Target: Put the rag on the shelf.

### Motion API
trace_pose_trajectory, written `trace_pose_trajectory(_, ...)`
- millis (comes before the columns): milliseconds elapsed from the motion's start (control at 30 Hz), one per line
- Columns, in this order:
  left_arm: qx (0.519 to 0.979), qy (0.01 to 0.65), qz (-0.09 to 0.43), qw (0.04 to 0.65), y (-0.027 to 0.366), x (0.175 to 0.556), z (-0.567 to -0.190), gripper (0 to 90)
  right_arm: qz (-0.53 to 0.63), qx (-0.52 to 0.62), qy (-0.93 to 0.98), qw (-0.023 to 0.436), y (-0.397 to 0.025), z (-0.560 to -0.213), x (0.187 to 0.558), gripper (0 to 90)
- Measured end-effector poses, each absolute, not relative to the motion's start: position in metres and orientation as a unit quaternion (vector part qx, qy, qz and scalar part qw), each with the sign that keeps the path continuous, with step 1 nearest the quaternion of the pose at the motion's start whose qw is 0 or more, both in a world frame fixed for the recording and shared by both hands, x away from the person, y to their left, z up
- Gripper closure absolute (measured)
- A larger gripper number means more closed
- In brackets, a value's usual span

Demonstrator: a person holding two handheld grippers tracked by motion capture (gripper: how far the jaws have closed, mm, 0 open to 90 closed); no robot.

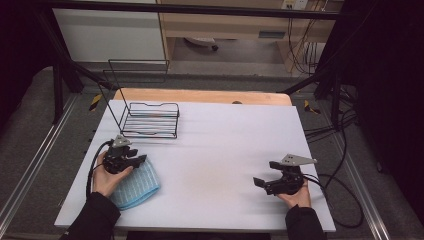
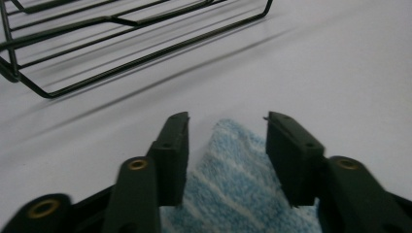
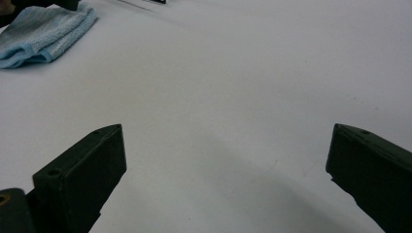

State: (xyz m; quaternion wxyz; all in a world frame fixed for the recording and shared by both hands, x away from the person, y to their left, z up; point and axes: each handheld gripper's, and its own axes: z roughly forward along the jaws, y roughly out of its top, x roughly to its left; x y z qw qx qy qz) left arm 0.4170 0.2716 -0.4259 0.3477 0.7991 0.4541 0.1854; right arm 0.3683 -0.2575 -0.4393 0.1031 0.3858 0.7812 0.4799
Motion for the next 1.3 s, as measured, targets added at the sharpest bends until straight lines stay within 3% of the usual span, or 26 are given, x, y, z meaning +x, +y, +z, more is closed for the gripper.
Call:
trace_pose_trajectory(200,0.805,0.440,0.178,0.355,0.268,0.401,-0.410,32.0,0.478,0.387,0.782,0.104,-0.258,-0.439,0.368,1.3)
trace_pose_trajectory(467,0.831,0.402,0.141,0.358,0.252,0.364,-0.404,29.6,0.477,0.387,0.782,0.106,-0.258,-0.440,0.367,1.4)
trace_pose_trajectory(600,0.851,0.379,0.122,0.343,0.242,0.348,-0.410,33.3,0.476,0.387,0.783,0.106,-0.258,-0.440,0.367,1.4)
trace_pose_trajectory(700,0.862,0.367,0.113,0.331,0.234,0.340,-0.414,45.1,0.475,0.387,0.784,0.105,-0.257,-0.440,0.367,1.4)
trace_pose_trajectory(767,0.869,0.358,0.115,0.323,0.229,0.337,-0.417,46.9,0.474,0.386,0.784,0.105,-0.257,-0.440,0.367,1.4)
trace_pose_trajectory(1067,0.877,0.358,0.123,0.296,0.221,0.346,-0.433,58.4,0.472,0.385,0.786,0.104,-0.256,-0.441,0.368,1.5)
trace_pose_trajectory(1300,0.875,0.366,0.130,0.288,0.220,0.351,-0.433,74.1,0.473,0.384,0.787,0.102,-0.256,-0.441,0.368,1.5)
